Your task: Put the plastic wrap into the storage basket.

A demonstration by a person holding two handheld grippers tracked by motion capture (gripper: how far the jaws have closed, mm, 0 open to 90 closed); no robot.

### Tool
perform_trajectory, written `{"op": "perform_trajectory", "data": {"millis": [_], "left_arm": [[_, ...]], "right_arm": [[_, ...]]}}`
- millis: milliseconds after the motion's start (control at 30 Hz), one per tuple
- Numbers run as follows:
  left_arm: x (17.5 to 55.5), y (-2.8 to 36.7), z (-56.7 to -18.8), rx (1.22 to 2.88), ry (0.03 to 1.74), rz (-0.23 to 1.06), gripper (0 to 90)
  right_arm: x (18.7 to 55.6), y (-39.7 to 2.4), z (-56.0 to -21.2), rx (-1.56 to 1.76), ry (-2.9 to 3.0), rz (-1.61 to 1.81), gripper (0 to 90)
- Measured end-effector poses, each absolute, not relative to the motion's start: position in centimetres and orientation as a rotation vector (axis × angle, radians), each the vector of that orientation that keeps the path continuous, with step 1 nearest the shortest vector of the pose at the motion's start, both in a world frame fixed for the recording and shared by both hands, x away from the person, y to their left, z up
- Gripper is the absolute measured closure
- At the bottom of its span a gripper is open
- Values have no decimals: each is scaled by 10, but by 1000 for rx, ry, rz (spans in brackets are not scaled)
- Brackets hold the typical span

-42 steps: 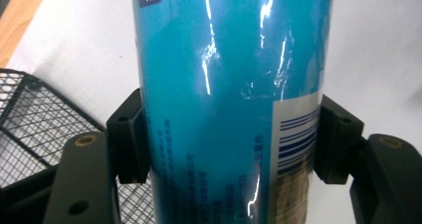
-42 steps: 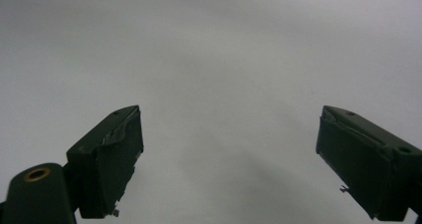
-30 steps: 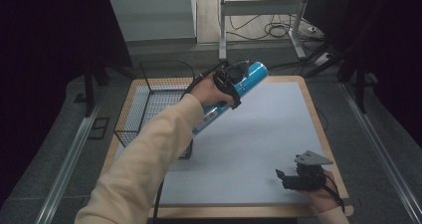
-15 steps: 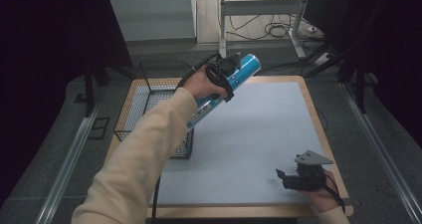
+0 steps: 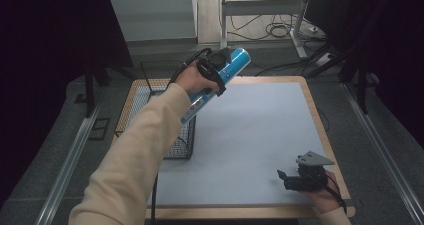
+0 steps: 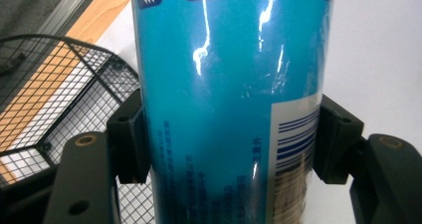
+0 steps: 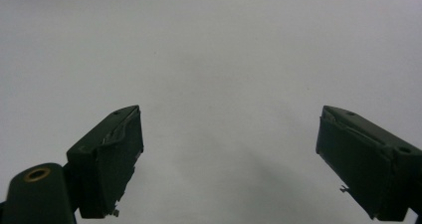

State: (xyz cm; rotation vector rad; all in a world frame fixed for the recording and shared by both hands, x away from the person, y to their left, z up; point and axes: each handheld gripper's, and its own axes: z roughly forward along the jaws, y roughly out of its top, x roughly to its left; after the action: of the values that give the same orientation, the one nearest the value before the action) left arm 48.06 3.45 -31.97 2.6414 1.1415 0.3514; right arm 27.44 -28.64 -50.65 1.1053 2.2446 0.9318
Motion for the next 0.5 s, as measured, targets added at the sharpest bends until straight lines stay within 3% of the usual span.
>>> {"op": "perform_trajectory", "data": {"millis": [500], "left_arm": [[490, 57, -337, 2646, 1217, 355, 314]], "right_arm": [[275, -287, -508, 1111, 2242, 927, 116]]}}
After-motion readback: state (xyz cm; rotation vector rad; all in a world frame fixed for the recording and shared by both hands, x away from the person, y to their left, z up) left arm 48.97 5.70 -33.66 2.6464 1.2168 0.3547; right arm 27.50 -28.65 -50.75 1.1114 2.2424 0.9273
